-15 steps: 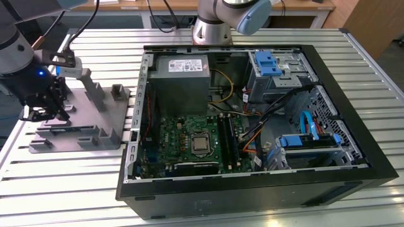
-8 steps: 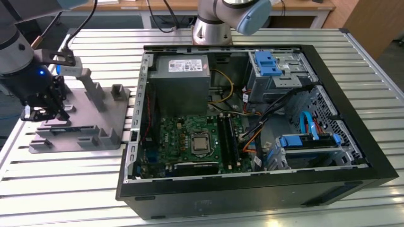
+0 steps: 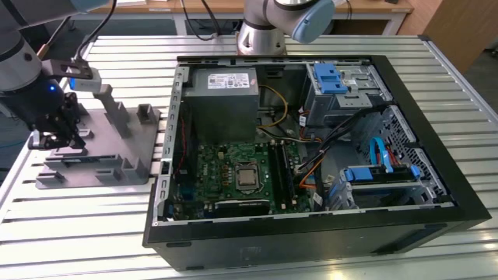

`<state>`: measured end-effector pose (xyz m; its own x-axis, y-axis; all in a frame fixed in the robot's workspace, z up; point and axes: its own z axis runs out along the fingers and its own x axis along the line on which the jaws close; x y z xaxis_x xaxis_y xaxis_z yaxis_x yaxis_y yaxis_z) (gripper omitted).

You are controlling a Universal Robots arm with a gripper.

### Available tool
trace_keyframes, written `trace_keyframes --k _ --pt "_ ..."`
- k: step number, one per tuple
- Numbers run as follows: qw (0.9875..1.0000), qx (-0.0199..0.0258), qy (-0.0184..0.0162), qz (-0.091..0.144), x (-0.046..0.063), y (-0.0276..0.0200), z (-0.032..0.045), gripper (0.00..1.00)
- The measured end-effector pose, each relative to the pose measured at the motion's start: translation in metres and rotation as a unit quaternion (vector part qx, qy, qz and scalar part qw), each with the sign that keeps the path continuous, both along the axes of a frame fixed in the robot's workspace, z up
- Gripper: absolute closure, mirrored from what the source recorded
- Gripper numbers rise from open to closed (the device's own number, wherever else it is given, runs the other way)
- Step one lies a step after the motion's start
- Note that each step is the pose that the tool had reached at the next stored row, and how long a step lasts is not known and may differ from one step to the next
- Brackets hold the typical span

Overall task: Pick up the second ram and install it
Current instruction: 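Pick up the second ram and move it above second insertion slot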

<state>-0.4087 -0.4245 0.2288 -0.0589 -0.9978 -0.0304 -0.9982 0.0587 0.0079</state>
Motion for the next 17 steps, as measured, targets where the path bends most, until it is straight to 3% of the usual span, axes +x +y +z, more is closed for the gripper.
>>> trace_keyframes --k 12,15,17 --pt "0.9999 0.0 0.0 0.011 0.0 0.0 0.0 0.9" --pt "0.9999 0.0 0.0 0.011 0.0 0.0 0.0 0.83" --pt "0.9999 0.0 0.0 0.012 0.0 0.0 0.0 0.71"
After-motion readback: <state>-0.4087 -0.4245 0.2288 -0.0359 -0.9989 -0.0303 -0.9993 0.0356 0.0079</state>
